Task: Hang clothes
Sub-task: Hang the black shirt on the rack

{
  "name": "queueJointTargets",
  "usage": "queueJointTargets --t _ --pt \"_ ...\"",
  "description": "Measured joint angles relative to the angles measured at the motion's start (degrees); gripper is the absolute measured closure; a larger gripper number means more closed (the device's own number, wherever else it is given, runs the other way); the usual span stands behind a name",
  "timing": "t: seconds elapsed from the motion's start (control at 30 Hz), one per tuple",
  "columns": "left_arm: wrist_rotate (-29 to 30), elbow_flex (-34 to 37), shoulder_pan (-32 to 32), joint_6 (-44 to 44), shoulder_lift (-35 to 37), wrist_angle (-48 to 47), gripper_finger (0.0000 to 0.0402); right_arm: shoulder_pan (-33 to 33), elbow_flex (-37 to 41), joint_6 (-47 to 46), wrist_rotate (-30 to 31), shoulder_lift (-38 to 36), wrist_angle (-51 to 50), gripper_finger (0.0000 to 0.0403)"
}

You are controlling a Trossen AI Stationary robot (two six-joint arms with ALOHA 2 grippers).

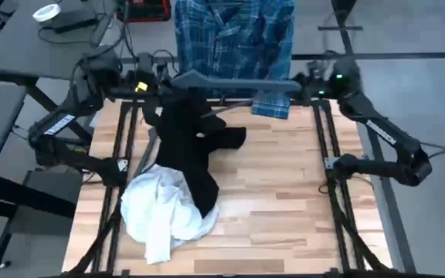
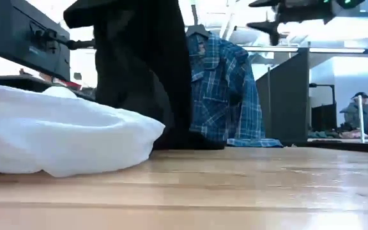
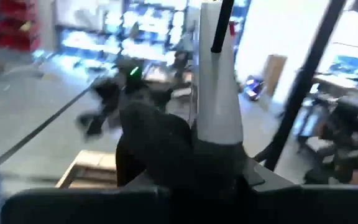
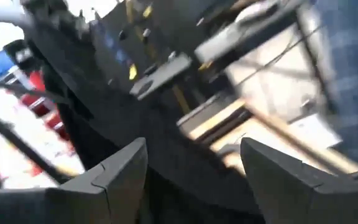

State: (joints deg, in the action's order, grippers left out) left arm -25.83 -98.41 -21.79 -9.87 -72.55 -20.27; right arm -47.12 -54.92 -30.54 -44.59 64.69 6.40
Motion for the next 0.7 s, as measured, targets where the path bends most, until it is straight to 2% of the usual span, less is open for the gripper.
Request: queueJointTargets --t 0.1,0.23,0.47,0.7 --pt "-0.9 0.02 0.56 -0.46 -1.7 0.28 0.0356 5.09 0.0 -2.88 2.69 5.62 6.48 0.0158" --pt "-0.95 0.04 1.26 -0.62 -3.53 0.9 0.0356 9.63 -1.41 -10.5 2.71 12.8 17.3 0.0158" --pt "-0.93 0.07 1.59 -0.56 -6.59 2.25 0.0356 14.91 -10.07 -8.57 2.62 21.06 17.01 0.0159" --pt "-0.89 0.11 1.59 -0.56 -7.92 4.15 0.0356 16.66 -15.17 -1.5 2.61 23.71 5.34 0.0159"
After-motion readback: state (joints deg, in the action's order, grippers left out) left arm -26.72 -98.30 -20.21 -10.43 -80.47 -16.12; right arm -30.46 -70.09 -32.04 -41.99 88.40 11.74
